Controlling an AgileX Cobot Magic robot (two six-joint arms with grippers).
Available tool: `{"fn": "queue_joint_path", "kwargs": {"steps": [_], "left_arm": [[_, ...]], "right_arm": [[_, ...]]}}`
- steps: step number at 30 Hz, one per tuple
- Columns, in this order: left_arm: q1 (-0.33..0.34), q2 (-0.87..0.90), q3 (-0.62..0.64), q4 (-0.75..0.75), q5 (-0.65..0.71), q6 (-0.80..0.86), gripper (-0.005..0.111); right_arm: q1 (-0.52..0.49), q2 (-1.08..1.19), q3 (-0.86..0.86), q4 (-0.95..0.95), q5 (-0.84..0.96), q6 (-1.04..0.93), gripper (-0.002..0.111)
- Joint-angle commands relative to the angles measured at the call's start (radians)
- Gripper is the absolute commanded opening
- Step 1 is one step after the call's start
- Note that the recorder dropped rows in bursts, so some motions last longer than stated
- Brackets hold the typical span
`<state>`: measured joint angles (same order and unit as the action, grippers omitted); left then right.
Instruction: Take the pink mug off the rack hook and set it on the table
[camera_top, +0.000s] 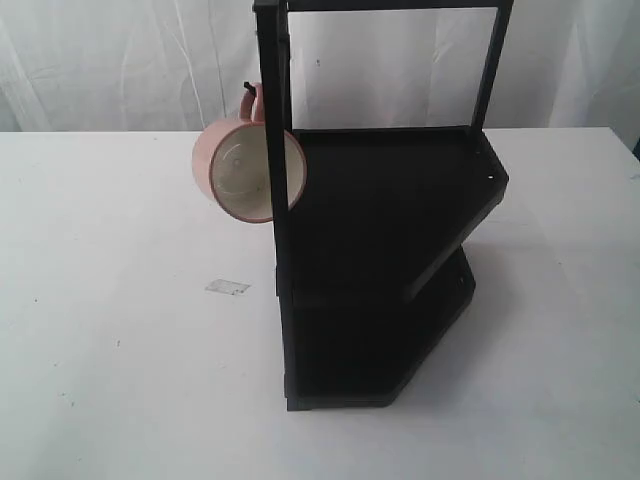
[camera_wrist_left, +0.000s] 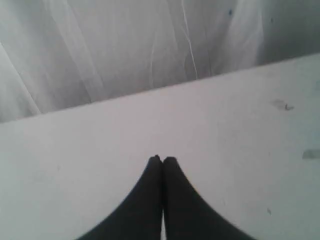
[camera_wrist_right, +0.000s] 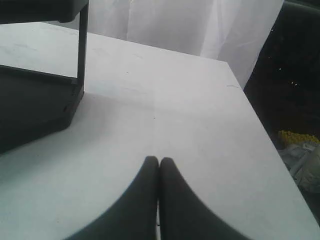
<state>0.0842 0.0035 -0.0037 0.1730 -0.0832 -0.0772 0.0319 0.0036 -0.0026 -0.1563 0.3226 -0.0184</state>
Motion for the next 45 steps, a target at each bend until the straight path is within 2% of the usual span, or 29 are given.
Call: {"fn": "queue_joint_path", "kwargs": {"steps": [1,4,7,14,17,18,20,21,23,24,27,28,30,32,36,39,43,45], "left_arm": [[-0.007,-0.003,0.004,-0.010,-0.130,-0.195,0.000],[-0.007,-0.003,0.004,-0.010,-0.190,-0.395,0.000],[-0.007,-0.003,0.004,-0.010,-0.239,-0.513,0.000],[-0.007,-0.003,0.004,-0.010,-0.439,-0.514,0.000],[-0.007,-0.003,-0.001,-0.031,-0.758,-0.457,0.000],[-0.007,-0.003,-0.015,-0.038,-0.790,-0.437,0.000],[-0.007,-0.003,-0.094,-0.053,-0.706,-0.348,0.000],[-0.007,-0.003,-0.166,-0.048,-0.536,-0.218,0.000],[-0.007,0.045,-0.222,-0.030,-0.304,-0.040,0.000],[-0.007,0.095,-0.226,-0.030,-0.240,-0.018,0.000],[-0.007,0.242,-0.226,-0.032,-0.313,-0.144,0.000],[-0.007,0.305,-0.228,-0.014,-0.297,-0.152,0.000],[-0.007,0.420,-0.296,0.029,-0.122,-0.273,0.000],[-0.007,0.514,-0.384,0.051,0.077,-0.320,0.000],[-0.036,0.695,-0.550,0.036,0.364,-0.236,0.000],[-0.086,0.812,-0.664,-0.099,0.560,-0.027,0.000],[-0.149,0.931,-0.769,-0.441,0.759,0.326,0.000],[-0.172,0.969,-0.788,-0.623,0.797,0.491,0.000]], "right_arm": [[-0.004,-0.004,0.003,0.005,-0.008,0.005,0.000],[-0.004,-0.004,0.003,0.005,-0.008,0.005,0.000],[-0.004,-0.004,0.003,0.005,-0.008,0.005,0.000],[-0.004,-0.004,0.003,0.005,-0.008,0.005,0.000],[-0.004,-0.004,0.003,0.005,-0.008,0.005,0.000],[-0.004,-0.004,0.003,0.005,-0.008,0.005,0.000],[-0.004,-0.004,0.003,0.005,-0.008,0.005,0.000],[-0.004,-0.004,0.003,0.005,-0.008,0.005,0.000],[-0.004,-0.004,0.003,0.005,-0.008,0.005,0.000],[-0.004,-0.004,0.003,0.005,-0.008,0.005,0.000],[-0.004,-0.004,0.003,0.005,-0.008,0.005,0.000],[-0.004,-0.004,0.003,0.005,-0.008,0.005,0.000],[-0.004,-0.004,0.003,0.005,-0.008,0.005,0.000],[-0.004,-0.004,0.003,0.005,-0.008,0.005,0.000],[-0.004,-0.004,0.003,0.005,-0.008,0.005,0.000],[-0.004,-0.004,0.003,0.005,-0.008,0.005,0.000],[-0.004,-0.004,0.003,0.005,-0.008,0.005,0.000],[-0.004,-0.004,0.003,0.005,-0.008,0.005,0.000]]}}
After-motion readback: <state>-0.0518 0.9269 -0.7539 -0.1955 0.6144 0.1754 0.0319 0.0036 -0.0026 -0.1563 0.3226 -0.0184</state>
